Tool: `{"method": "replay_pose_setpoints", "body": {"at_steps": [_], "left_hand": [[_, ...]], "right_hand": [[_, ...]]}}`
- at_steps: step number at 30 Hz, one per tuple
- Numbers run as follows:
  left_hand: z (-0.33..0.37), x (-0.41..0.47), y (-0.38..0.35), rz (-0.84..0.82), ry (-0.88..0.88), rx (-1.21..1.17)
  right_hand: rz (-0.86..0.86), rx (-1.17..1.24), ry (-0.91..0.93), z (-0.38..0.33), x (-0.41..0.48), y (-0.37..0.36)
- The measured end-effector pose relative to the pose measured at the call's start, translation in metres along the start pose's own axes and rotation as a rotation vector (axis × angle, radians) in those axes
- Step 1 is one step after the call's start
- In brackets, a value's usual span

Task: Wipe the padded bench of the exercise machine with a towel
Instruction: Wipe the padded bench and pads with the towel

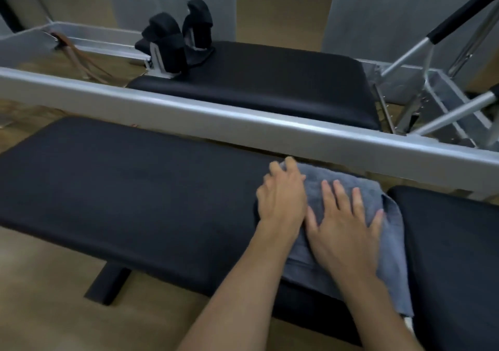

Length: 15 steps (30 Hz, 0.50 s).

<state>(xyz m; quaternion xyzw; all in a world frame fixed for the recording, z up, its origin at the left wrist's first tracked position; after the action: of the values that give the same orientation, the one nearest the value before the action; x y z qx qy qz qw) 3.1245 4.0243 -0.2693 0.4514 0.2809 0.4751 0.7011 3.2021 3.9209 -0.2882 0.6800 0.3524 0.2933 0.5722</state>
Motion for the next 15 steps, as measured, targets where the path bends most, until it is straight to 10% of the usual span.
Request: {"method": "replay_pose_setpoints", "body": {"at_steps": [15], "left_hand": [[0.024, 0.019, 0.008, 0.002, -0.382, 0.069]], "right_hand": [[-0.008, -0.041, -0.115, 0.001, -0.021, 0.003]]}}
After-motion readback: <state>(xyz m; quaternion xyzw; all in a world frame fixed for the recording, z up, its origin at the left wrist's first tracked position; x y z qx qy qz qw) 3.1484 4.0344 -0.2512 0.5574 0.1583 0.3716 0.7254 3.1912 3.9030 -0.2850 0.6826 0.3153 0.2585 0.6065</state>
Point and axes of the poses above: each hand's wrist, its own x-axis towards the middle knuckle, its own y-axis out of the back of the hand, z = x × y, the point moved 8 cm from there along x, towards the middle knuckle, and after that the axes turned 5 degrees about -z, right-handed, at the moved point
